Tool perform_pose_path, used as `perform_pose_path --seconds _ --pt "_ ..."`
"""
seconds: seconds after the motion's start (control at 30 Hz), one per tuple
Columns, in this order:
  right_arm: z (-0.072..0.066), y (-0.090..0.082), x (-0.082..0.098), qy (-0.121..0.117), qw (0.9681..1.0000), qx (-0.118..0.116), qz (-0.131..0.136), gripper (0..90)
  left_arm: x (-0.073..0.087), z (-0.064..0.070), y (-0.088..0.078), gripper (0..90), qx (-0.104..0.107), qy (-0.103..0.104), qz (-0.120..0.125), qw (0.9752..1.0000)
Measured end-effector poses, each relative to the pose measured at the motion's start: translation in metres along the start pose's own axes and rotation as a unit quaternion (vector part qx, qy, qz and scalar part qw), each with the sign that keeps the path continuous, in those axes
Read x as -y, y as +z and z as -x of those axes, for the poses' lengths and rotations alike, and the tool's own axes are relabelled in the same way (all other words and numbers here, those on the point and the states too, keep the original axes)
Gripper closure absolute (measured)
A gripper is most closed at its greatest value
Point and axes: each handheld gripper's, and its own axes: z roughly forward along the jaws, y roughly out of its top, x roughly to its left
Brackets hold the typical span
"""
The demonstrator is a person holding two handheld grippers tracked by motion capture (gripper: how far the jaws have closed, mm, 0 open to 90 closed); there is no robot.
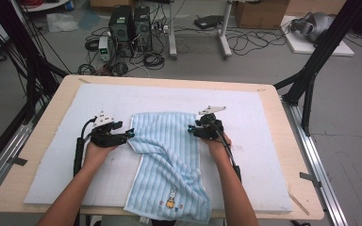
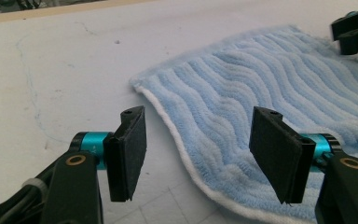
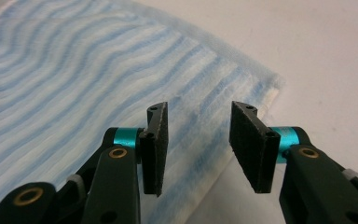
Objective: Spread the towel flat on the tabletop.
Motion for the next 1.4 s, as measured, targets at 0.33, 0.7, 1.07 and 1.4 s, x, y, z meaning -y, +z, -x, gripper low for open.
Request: perform_pose_path --seconds 0.33,0.7,1.07,1.4 --pt "0.007 0.013 -0.015 -0.022 0.9964 0.072 -0.038 86.9 -0.002 -0.001 0.003 37.7 -0.011 -0.004 -0.007 0.9999" --pt "0.029 -0.008 -0.006 0.036 0.9936 0.107 0.004 67.4 -0.021 -0.006 0.026 41.1 0.001 -0.011 -0.016 0.9998" --pt "0.031 -0.047 0.013 0.038 0.9963 0.075 0.018 57.0 -0.037 -0.002 0.087 38.0 0.013 -0.015 -0.075 0.997" --pt "0.032 -0.05 0.028 0.05 0.9967 0.064 0.011 55.1 -0.043 0.001 0.098 86.5 -0.002 0.053 -0.094 0.9942"
